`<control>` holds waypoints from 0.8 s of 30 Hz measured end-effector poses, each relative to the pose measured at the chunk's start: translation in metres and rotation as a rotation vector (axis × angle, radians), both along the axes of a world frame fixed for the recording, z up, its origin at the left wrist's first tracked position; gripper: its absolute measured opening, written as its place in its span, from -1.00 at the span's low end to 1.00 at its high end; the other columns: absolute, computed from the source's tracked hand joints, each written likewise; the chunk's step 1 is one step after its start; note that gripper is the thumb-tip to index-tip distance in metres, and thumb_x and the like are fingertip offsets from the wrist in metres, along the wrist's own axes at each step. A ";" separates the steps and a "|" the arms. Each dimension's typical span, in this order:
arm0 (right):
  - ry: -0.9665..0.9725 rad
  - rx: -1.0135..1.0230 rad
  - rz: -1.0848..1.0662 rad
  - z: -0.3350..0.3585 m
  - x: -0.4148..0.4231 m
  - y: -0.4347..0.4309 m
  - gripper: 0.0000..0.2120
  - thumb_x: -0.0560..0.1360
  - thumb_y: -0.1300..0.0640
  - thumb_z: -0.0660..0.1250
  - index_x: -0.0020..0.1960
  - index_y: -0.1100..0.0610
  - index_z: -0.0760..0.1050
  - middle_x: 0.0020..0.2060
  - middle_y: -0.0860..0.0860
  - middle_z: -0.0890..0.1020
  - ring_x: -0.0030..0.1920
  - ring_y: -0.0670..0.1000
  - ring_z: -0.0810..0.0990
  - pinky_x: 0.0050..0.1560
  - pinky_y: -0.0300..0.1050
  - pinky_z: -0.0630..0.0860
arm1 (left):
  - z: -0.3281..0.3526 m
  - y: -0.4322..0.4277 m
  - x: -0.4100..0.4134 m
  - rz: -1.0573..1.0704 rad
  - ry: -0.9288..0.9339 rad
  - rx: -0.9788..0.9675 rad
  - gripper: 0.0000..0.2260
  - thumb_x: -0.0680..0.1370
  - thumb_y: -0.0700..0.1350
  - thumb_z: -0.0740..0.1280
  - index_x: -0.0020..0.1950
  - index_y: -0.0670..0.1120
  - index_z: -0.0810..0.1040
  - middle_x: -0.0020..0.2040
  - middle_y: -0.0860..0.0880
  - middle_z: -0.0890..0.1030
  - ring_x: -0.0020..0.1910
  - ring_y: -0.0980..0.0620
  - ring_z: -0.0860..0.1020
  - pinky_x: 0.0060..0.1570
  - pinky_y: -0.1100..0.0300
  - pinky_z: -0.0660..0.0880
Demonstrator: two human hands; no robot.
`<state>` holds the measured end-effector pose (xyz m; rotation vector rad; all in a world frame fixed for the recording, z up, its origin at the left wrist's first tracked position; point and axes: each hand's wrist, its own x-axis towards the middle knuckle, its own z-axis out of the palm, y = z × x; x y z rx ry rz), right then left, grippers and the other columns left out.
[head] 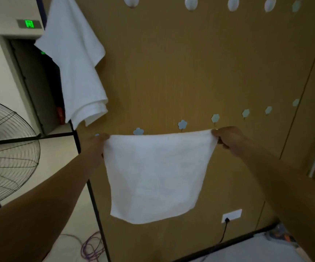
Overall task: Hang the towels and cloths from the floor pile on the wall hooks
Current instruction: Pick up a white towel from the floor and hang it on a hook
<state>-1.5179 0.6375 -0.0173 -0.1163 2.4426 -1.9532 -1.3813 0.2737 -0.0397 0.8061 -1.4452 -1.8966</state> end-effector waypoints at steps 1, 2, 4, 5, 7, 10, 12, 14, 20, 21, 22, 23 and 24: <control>0.026 -0.007 -0.008 0.001 -0.005 -0.001 -0.74 0.54 0.18 0.34 -0.29 0.21 0.40 -0.35 0.08 0.44 -0.40 0.02 0.35 -0.42 -0.14 0.22 | 0.001 0.003 0.003 0.045 0.013 0.008 -0.86 0.40 -0.15 0.49 -0.19 -0.05 0.54 -0.19 -0.02 0.57 -0.24 -0.02 0.56 -0.37 0.18 0.44; 0.048 -0.019 -0.022 0.001 -0.009 -0.002 -0.72 0.52 0.18 0.36 -0.32 0.18 0.37 -0.38 0.05 0.41 -0.42 -0.01 0.32 -0.43 -0.16 0.22 | -0.001 0.003 0.003 0.067 0.014 -0.007 -0.87 0.40 -0.17 0.49 -0.16 -0.08 0.56 -0.18 -0.02 0.58 -0.24 -0.01 0.56 -0.37 0.19 0.44; 0.071 -0.045 -0.044 0.001 -0.015 -0.005 -0.77 0.50 0.19 0.39 -0.28 0.19 0.41 -0.38 0.02 0.40 -0.43 -0.05 0.32 -0.44 -0.19 0.24 | -0.001 0.004 0.008 0.059 0.004 -0.030 -0.86 0.41 -0.21 0.47 -0.07 -0.10 0.58 -0.13 -0.06 0.58 -0.25 -0.02 0.55 -0.37 0.19 0.43; 0.071 -0.059 -0.042 0.000 -0.018 -0.006 -0.80 0.49 0.19 0.40 -0.25 0.21 0.44 -0.38 0.01 0.41 -0.43 -0.05 0.32 -0.47 -0.21 0.26 | 0.000 0.004 0.010 0.054 -0.001 -0.038 -0.86 0.42 -0.23 0.45 -0.05 -0.11 0.58 -0.10 -0.09 0.57 -0.24 -0.04 0.54 -0.36 0.17 0.44; 0.089 -0.061 -0.022 0.000 -0.025 -0.011 -0.77 0.49 0.19 0.40 -0.30 0.17 0.43 -0.42 0.01 0.40 -0.47 -0.05 0.32 -0.54 -0.23 0.27 | 0.001 0.002 0.014 0.052 0.004 -0.035 -0.79 0.45 -0.28 0.39 0.07 -0.14 0.58 0.01 -0.14 0.57 -0.13 -0.11 0.57 -0.22 0.06 0.54; 0.117 -0.081 -0.006 0.004 -0.032 -0.022 -0.92 0.50 0.18 0.38 -0.13 0.11 0.49 -0.36 0.02 0.44 -0.45 -0.01 0.36 -0.56 -0.22 0.25 | 0.005 -0.003 0.017 0.063 -0.021 0.006 -0.69 0.47 -0.28 0.37 0.21 -0.15 0.57 0.13 -0.15 0.57 0.07 -0.17 0.57 0.03 -0.02 0.54; 0.139 -0.108 0.013 0.005 -0.035 -0.029 -0.95 0.51 0.21 0.35 -0.05 0.10 0.50 -0.32 0.04 0.48 -0.42 0.00 0.39 -0.59 -0.25 0.25 | 0.009 -0.006 0.020 0.056 -0.058 0.014 -0.73 0.47 -0.27 0.39 0.17 -0.17 0.59 0.10 -0.13 0.58 0.01 -0.14 0.56 -0.05 0.05 0.52; 0.152 -0.102 0.041 0.006 -0.036 -0.035 -0.93 0.51 0.25 0.32 -0.14 0.13 0.51 -0.35 0.07 0.48 -0.42 0.00 0.38 -0.52 -0.21 0.26 | 0.015 -0.011 0.022 0.058 -0.078 -0.008 -0.75 0.47 -0.28 0.38 0.14 -0.17 0.61 0.06 -0.13 0.56 -0.08 -0.11 0.52 -0.18 0.11 0.47; 0.134 0.017 0.305 0.022 -0.026 -0.044 -0.76 0.35 0.19 0.52 -0.08 0.30 0.58 -0.36 0.08 0.46 -0.38 -0.02 0.34 -0.38 -0.13 0.25 | 0.029 -0.025 0.028 0.080 -0.034 -0.061 -0.79 0.31 -0.34 0.37 -0.09 -0.16 0.54 -0.03 -0.12 0.54 -0.10 -0.10 0.51 -0.14 0.08 0.47; 0.142 0.023 0.313 0.025 -0.025 -0.047 -0.74 0.32 0.22 0.54 -0.06 0.30 0.59 -0.34 0.06 0.50 -0.38 -0.04 0.38 -0.37 -0.16 0.29 | 0.031 -0.027 0.028 0.091 -0.023 -0.080 -0.79 0.30 -0.34 0.36 -0.10 -0.17 0.54 -0.05 -0.11 0.55 -0.12 -0.09 0.52 -0.16 0.10 0.48; 0.155 0.032 0.304 0.028 -0.025 -0.050 -0.73 0.30 0.25 0.55 -0.04 0.27 0.60 -0.32 0.03 0.54 -0.36 -0.06 0.43 -0.36 -0.19 0.34 | 0.031 -0.030 0.028 0.110 -0.019 -0.102 -0.82 0.29 -0.34 0.36 -0.14 -0.17 0.53 -0.09 -0.10 0.55 -0.15 -0.07 0.52 -0.20 0.13 0.47; 0.167 0.042 0.291 0.031 -0.024 -0.053 -0.72 0.30 0.28 0.55 -0.02 0.25 0.60 -0.31 0.01 0.56 -0.34 -0.07 0.46 -0.34 -0.21 0.38 | 0.033 -0.031 0.028 0.136 -0.023 -0.124 -0.84 0.29 -0.33 0.36 -0.18 -0.16 0.52 -0.14 -0.09 0.54 -0.21 -0.05 0.50 -0.26 0.15 0.44; 0.177 0.045 0.282 0.032 -0.023 -0.057 -0.71 0.30 0.30 0.55 -0.01 0.23 0.60 -0.29 0.00 0.57 -0.33 -0.07 0.48 -0.34 -0.23 0.40 | 0.034 -0.032 0.028 0.162 -0.027 -0.145 -0.85 0.29 -0.32 0.37 -0.19 -0.17 0.52 -0.20 -0.08 0.52 -0.27 -0.03 0.47 -0.31 0.18 0.41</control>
